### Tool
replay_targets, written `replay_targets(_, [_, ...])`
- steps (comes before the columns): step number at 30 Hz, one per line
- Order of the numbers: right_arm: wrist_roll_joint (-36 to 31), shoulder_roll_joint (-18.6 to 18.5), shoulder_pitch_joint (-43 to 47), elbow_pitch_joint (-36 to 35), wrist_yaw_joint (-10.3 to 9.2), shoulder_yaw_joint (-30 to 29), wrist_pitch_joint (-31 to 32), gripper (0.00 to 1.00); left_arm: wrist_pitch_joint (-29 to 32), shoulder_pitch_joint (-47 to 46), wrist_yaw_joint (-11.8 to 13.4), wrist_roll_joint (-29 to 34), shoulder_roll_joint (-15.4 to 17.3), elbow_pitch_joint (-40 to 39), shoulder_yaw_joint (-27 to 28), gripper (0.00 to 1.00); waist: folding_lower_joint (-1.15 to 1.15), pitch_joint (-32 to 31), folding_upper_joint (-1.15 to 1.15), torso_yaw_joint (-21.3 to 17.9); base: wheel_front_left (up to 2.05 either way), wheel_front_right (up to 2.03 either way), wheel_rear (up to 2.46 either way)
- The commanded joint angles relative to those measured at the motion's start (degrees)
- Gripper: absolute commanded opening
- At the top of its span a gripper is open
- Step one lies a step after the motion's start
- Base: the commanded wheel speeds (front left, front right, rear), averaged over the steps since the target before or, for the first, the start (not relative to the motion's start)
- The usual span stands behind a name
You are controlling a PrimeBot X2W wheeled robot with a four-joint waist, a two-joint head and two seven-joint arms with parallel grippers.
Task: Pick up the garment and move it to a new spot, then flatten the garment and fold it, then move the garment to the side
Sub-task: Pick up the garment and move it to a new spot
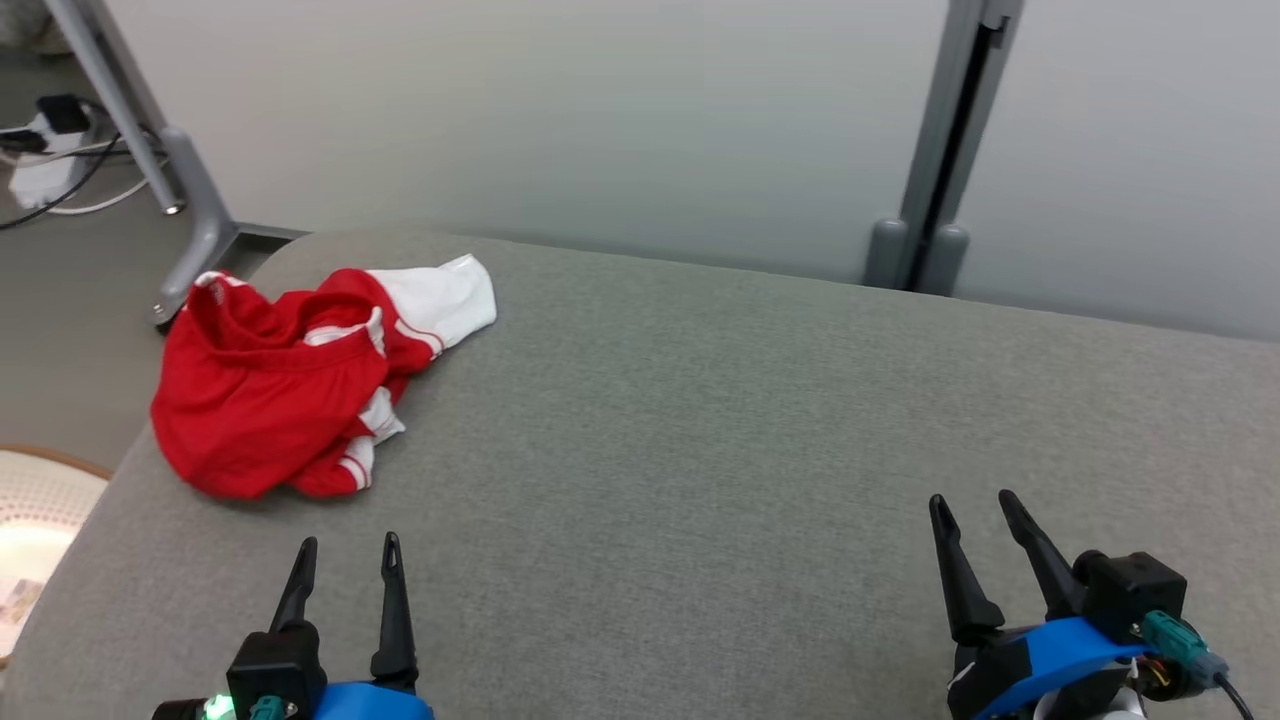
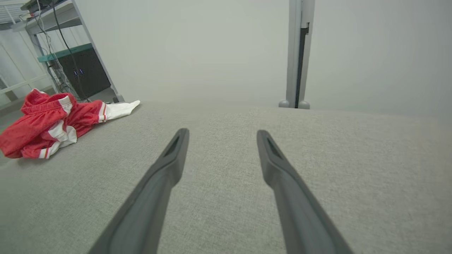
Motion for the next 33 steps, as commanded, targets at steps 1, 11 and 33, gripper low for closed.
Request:
replay_targets(1, [0.17,-0.28,-0.57,-0.11,0.15,0.25,-0.42,1.0,-0.42,-0.38,0.47,-0.02,0.21,0.07,0.27,1.0,0.0,1.27,0.0,2.54,0.0,0.0,0.0])
replay_targets(11, [-0.34,-0.29,-0.82,0.24,0.14,1.21,-0.23,1.0,-0.59,0.74,1.24,-0.43,0.54,0.11,0.37,1.0,0.0,1.37,0.0,10.14,0.0,0.0,0.0])
replay_targets(33, [-1.04,-0.3,-2.26,-1.99,0.15,1.28,0.4,1.0,6.36,-9.6,-2.16,-8.57,5.93,-7.79,7.22,1.0,0.0,5.93,0.0,8.31,0.0,0.0,0.0])
